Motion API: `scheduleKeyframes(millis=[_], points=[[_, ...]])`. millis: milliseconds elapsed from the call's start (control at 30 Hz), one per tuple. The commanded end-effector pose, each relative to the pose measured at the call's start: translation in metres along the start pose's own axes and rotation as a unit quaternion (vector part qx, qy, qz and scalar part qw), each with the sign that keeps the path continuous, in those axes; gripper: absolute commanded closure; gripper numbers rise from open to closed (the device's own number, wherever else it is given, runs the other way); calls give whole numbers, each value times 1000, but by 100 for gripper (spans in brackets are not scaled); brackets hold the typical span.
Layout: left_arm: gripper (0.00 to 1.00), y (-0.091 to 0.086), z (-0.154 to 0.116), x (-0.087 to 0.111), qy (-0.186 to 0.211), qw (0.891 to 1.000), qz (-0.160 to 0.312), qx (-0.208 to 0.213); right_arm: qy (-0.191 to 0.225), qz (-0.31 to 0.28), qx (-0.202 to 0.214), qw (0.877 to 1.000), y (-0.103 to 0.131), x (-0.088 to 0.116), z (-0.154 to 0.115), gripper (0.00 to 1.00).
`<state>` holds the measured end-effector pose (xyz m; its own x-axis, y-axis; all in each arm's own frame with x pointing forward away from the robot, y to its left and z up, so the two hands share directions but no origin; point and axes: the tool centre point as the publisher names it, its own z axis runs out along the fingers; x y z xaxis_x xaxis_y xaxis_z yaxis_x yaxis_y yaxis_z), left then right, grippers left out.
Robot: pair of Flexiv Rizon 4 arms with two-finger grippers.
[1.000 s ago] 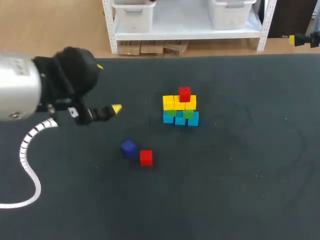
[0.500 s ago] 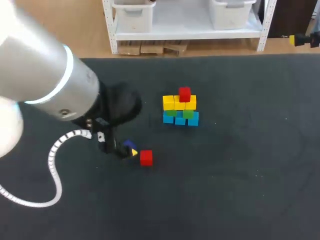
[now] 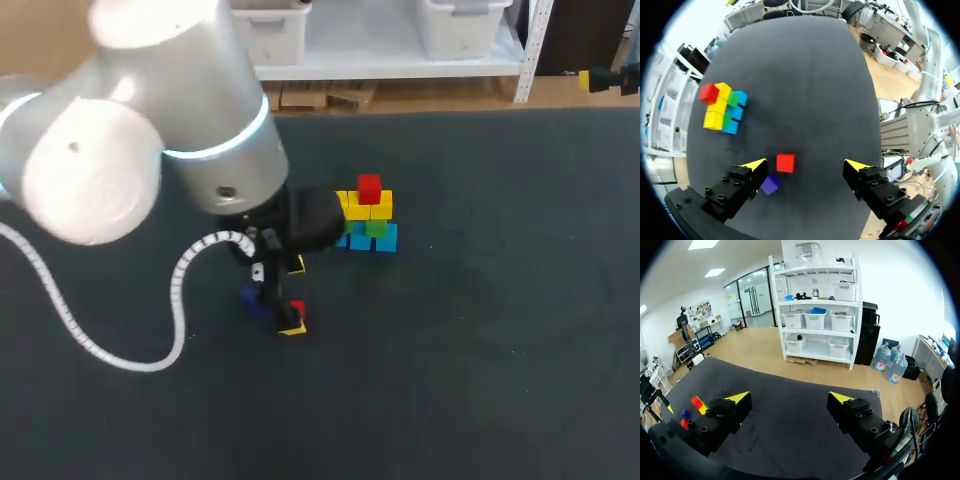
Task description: Place the blue cubes, place green cubes on the blue cubes, place the yellow cubes on the green cubes, then place the red cubes on the yellow cubes, and place purple cube on the red cubes.
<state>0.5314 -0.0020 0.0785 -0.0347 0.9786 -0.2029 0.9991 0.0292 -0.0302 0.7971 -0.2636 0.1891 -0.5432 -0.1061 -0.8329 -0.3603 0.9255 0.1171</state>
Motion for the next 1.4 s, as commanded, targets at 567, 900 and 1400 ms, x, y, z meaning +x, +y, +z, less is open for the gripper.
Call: scheduleKeyframes(millis=[567,900,1400], points=[[0,19,52,9,25,1000,-1,2,0,0,-1,1000,0,0,0,0],[0,20,63,19,34,999,0,-20,0,0,-1,1000,0,0,0,0],[44,34,71,26,38,999,2,-19,0,0,-1,1000,0,0,0,0]])
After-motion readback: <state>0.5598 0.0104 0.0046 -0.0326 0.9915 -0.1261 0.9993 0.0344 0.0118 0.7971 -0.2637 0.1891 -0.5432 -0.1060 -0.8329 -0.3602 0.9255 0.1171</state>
